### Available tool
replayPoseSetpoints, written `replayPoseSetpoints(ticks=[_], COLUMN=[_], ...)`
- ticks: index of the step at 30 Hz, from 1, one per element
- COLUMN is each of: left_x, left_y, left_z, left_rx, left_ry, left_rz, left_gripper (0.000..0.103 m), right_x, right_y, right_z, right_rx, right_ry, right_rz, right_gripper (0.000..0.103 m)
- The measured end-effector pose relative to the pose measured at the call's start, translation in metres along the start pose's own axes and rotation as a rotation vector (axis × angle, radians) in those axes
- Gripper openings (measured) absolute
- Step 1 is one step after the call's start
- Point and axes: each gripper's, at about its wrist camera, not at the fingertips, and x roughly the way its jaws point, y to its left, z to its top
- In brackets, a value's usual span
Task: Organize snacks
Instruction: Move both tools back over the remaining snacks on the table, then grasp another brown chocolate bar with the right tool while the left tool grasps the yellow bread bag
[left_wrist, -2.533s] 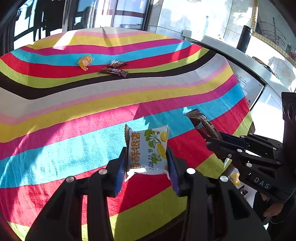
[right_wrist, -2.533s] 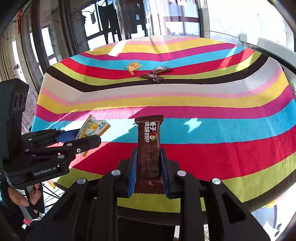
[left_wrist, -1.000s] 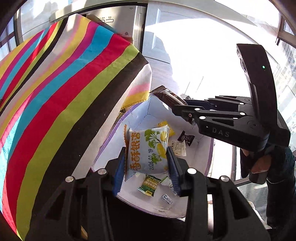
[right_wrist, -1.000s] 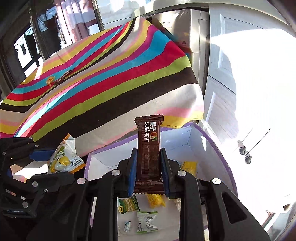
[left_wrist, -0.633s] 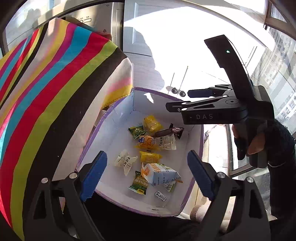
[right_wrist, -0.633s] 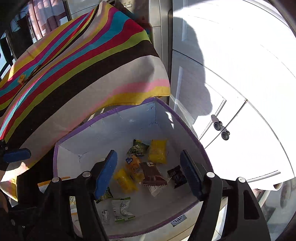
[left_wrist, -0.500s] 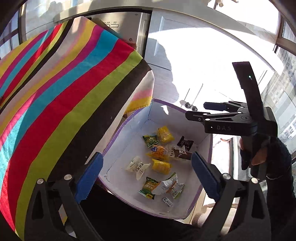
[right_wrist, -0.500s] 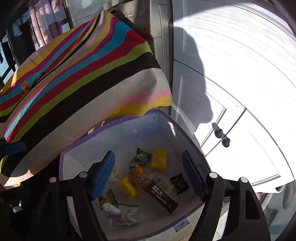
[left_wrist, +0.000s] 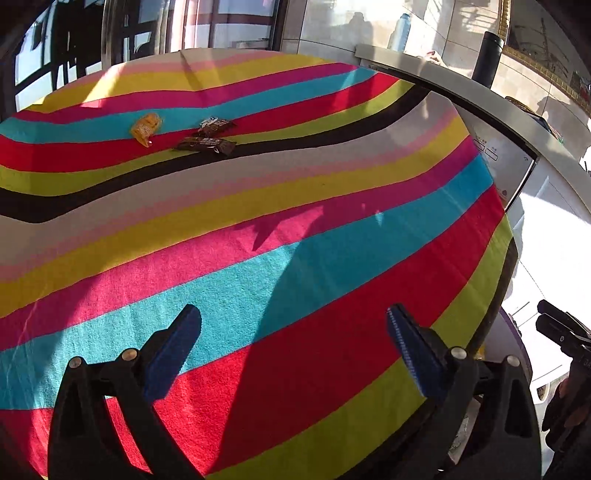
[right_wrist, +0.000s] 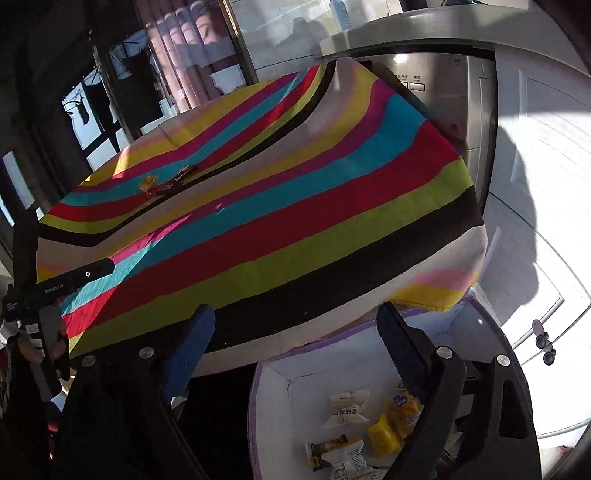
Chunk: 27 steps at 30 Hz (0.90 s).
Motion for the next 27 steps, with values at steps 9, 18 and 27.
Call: replayPoseSetpoints(ticks=[9,18,27], left_x=[0.020,0.033,0.034], left_y=[0.112,0.157,0.152], left_z=[0.030,0.045,0.043], left_rx=[-0.186,-0.291,-0.278], left_ry=[-0.005,-0.008,-0.007], left_rz=[0.121,0.087,0.098], left_gripper=[0.100,0.101,0.101], right_x=[0.087,0.205,0.313], right_y=[0.120,0.190,0.251], right_z=[0.048,0.133,0.206], right_rx=[-0.299,-0.426,-0.557], right_ry=[0.090,0.187,0.230], right_rz=[0.078,0.164,0.223], right_gripper=[0.087,0.087,0.086])
